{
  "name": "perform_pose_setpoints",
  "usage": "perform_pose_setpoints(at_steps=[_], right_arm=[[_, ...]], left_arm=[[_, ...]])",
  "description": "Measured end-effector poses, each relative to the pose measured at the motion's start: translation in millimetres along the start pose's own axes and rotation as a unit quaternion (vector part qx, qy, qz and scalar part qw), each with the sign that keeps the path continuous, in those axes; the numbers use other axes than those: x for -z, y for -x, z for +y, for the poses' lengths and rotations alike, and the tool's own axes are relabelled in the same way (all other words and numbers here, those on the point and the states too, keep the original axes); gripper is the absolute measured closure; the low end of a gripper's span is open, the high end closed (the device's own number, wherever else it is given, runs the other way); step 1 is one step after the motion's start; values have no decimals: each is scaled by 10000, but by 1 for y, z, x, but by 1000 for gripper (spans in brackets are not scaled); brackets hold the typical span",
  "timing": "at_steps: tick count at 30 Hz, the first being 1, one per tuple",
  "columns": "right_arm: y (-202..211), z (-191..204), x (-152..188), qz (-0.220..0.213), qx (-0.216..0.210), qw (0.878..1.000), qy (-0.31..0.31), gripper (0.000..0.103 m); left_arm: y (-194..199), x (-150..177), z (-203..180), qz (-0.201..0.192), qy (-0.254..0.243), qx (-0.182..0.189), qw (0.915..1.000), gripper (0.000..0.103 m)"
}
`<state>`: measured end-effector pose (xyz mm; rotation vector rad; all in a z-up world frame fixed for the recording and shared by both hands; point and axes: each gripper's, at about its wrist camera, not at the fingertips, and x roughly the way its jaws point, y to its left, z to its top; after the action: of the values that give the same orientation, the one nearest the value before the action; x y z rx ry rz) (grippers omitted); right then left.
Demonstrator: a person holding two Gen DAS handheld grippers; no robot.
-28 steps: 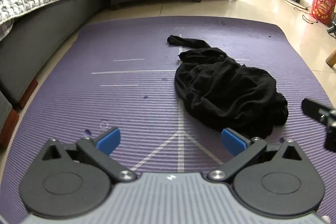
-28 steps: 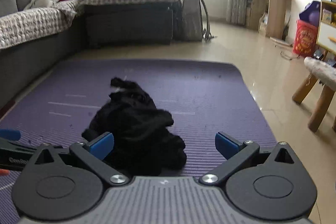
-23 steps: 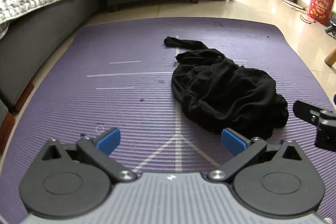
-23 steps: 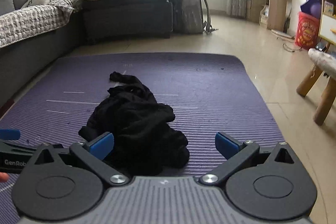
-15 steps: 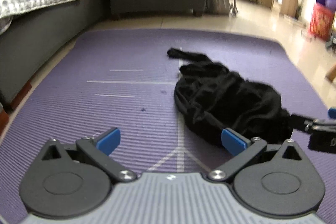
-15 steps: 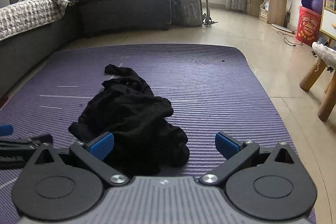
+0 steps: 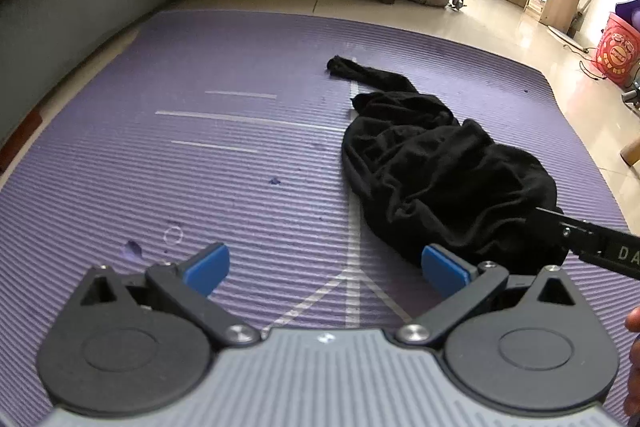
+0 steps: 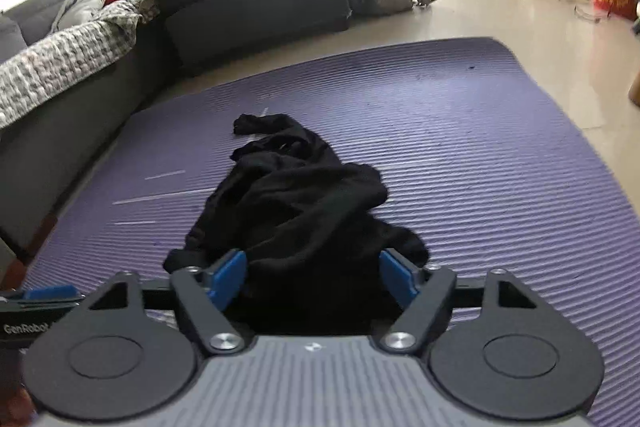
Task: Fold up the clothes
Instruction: 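Lower the right gripper onto the black garment and close on it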
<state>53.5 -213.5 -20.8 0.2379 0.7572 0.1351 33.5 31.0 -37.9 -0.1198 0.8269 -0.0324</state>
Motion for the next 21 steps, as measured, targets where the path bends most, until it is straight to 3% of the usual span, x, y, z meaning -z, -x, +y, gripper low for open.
perform_pose_setpoints(at_steps=[2, 5, 7, 9, 12, 21], right_arm=[[-4, 2, 0, -9, -24, 10000, -57, 34], [-9, 1, -1, -30, -42, 9999, -105, 46], [-12, -4, 0, -30, -114, 9998, -168, 60], [-12, -6, 0, -23, -169, 9996, -217, 90], [-11, -8, 0, -72, -311, 9991, -295, 98], [3, 17, -2, -91, -1107, 9937, 139, 101]], left_arm=[[0, 0, 0, 17, 12, 89, 10000, 0], [1, 0, -3, 4, -26, 127, 9999, 0], [4, -1, -4, -11, -34, 117, 9999, 0], [5, -1, -3, -16, 3, 131, 9999, 0], [6, -5, 0, -5, 77, 146, 9999, 0], [10, -16, 17, -91, 324, 131, 9993, 1]])
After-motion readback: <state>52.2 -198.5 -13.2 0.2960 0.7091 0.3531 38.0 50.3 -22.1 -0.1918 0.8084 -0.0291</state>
